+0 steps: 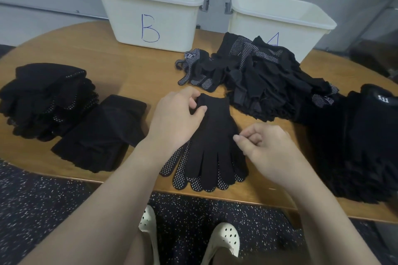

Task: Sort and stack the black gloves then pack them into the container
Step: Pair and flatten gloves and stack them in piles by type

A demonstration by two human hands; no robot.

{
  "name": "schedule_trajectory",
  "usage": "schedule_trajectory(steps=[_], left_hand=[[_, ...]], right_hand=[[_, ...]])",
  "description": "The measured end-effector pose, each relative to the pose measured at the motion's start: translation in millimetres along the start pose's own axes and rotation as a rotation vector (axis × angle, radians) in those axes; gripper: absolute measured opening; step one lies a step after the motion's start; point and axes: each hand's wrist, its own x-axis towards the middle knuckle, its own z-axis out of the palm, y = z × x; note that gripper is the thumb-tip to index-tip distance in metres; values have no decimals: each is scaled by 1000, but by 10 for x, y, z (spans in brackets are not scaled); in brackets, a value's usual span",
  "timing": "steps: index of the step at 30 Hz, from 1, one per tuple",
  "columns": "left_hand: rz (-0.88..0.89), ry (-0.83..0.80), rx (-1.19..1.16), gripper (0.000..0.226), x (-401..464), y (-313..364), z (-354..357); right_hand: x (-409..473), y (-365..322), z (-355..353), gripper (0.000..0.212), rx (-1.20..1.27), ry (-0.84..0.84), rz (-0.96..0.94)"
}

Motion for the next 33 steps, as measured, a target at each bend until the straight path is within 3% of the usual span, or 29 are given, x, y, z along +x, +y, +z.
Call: schedule_trajectory(steps=[4, 8, 12, 19, 22, 24, 29, 33], left_hand=[[26, 4, 43, 36, -4, 20, 16], [26, -4, 37, 37, -3, 15, 21], [24, -14, 29, 37, -2, 8, 22], [2, -83, -32, 36, 35, -30, -6], [-55, -116, -167, 24, 96, -111, -49], [-79, -141, -210, 17, 147, -144, -104], [-87, -204, -289, 15, 208, -169, -176], [-84, -218, -317, 19, 203, -198, -181]], right_hand=[[-94, 34, -104, 13, 81, -133, 12], [-150, 42, -171, 28, -36, -287, 19], [-178, 41, -205, 28, -79, -348, 17], [-137, 138, -267, 33, -76, -266, -51], [-49, 114, -106, 23, -15, -8, -270], [33, -8, 77, 27, -76, 83, -411], [176, -188, 395, 61, -293, -109, -453], [194, -162, 436, 61, -407, -177, -497]])
